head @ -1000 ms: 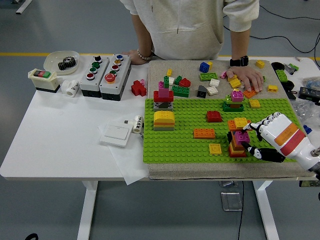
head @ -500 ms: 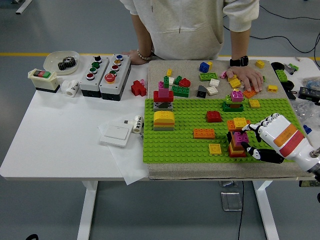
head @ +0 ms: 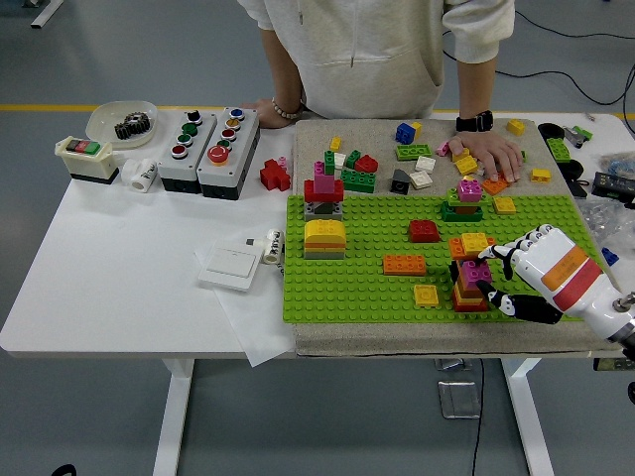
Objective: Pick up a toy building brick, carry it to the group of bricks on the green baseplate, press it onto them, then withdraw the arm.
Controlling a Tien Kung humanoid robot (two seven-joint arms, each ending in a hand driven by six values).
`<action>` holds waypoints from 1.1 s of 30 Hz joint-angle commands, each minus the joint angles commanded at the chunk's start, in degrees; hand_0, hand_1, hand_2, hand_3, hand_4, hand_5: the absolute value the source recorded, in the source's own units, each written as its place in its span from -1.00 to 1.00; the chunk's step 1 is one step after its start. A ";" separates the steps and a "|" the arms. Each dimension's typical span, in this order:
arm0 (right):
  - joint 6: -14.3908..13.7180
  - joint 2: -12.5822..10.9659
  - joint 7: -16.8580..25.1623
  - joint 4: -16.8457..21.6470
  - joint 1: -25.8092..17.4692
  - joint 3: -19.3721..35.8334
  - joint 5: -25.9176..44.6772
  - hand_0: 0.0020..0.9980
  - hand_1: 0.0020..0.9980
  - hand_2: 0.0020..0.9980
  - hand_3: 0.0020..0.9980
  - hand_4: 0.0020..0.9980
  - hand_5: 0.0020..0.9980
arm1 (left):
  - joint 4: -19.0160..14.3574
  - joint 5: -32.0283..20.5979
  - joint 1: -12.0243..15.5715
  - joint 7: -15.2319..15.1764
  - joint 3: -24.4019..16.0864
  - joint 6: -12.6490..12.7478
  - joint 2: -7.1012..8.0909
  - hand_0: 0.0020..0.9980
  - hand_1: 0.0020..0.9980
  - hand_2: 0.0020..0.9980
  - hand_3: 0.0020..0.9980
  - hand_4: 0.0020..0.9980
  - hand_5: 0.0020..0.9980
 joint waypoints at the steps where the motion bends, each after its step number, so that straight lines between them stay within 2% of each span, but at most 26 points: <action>1: 0.00 0.00 0.00 0.00 0.00 0.02 0.01 -0.72 -0.63 -0.42 0.23 -0.08 -0.29 | 0.00 -0.03 -0.02 0.00 0.02 0.01 0.01 0.09 0.24 0.35 0.21 0.26 0.47; 2: 0.00 -0.02 0.00 0.01 0.00 0.08 0.03 -0.71 -0.62 -0.40 0.29 -0.08 -0.31 | -0.01 -0.10 -0.04 0.00 0.05 0.03 0.01 0.07 0.24 0.35 0.21 0.27 0.47; 33: 0.00 0.35 0.00 0.28 -1.03 0.58 0.31 -0.70 -0.61 -0.38 0.41 -0.06 -0.34 | 0.03 0.12 -0.21 -0.16 0.02 -0.32 0.11 0.04 0.24 0.35 0.21 0.26 0.46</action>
